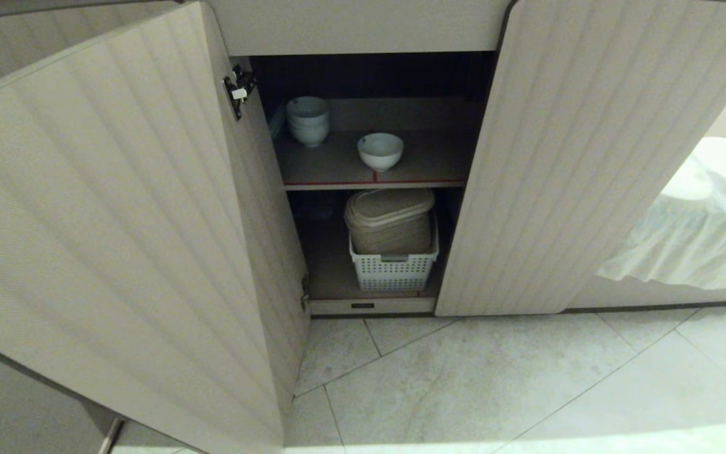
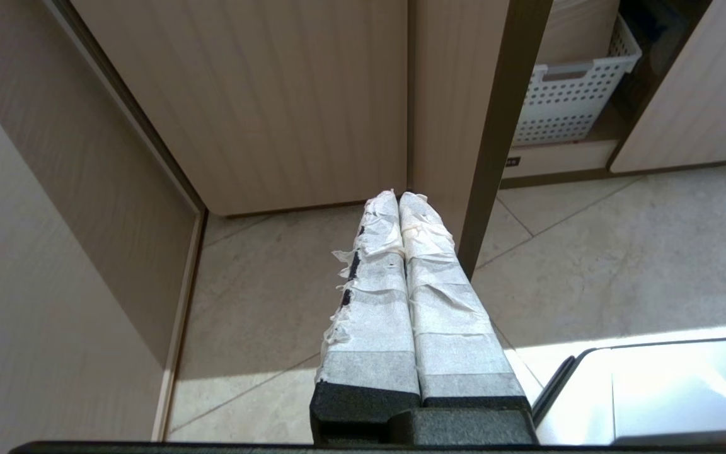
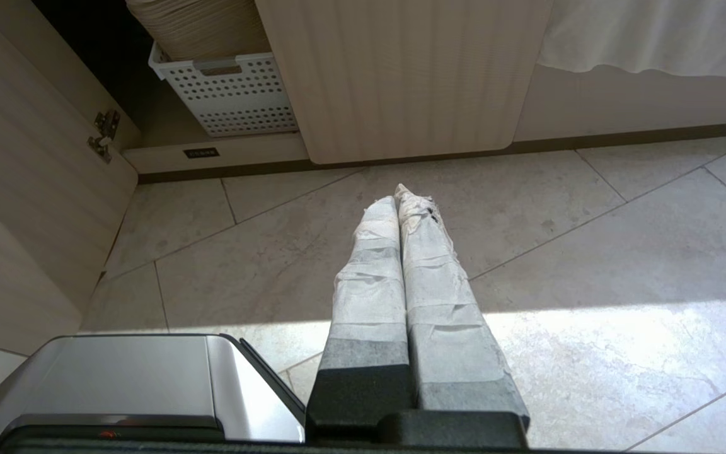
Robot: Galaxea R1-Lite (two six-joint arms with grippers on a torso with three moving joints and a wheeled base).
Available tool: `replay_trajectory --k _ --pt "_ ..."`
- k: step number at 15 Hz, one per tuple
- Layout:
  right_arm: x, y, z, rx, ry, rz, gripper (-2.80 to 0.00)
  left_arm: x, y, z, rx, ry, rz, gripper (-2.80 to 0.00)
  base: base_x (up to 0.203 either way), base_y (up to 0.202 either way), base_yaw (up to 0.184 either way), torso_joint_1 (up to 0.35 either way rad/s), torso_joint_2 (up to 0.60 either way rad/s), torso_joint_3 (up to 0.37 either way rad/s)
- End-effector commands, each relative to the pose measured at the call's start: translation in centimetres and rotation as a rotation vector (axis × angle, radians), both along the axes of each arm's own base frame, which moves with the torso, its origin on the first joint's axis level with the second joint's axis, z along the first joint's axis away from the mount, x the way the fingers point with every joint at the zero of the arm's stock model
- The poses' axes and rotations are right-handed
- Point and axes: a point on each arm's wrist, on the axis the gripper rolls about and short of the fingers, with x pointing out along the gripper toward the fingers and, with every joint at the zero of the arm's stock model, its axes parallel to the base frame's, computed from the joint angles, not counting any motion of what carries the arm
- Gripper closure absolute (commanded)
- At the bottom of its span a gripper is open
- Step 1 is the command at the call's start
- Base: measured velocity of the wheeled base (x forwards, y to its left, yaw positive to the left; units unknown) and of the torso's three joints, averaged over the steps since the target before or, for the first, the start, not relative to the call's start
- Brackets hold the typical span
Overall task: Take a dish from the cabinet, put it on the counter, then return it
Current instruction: Close the cabinet door
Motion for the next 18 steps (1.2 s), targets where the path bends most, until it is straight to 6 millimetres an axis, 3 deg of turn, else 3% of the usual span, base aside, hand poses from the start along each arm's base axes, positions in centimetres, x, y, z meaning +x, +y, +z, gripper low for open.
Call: replay_trajectory --k 1,10,18 --pt "-0.02 0.0 -0.01 0.001 0.0 0.001 0.0 -0.03 0.0 0.07 -0.002 -0.002 0.001 0.0 0.0 0.0 0.0 0.0 0.0 0.0" --pt "-0.02 0.0 -0.01 0.001 0.0 0.001 0.0 0.01 0.07 0.2 -0.04 -0.021 0.033 0.0 0.0 0.0 0.0 0.0 0.0 0.0" --pt "-0.01 0.0 -0.01 0.001 0.001 0.001 0.0 0.02 0.04 0.2 0.037 -0.027 0.022 0.0 0.0 0.0 0.0 0.0 0.0 0.0"
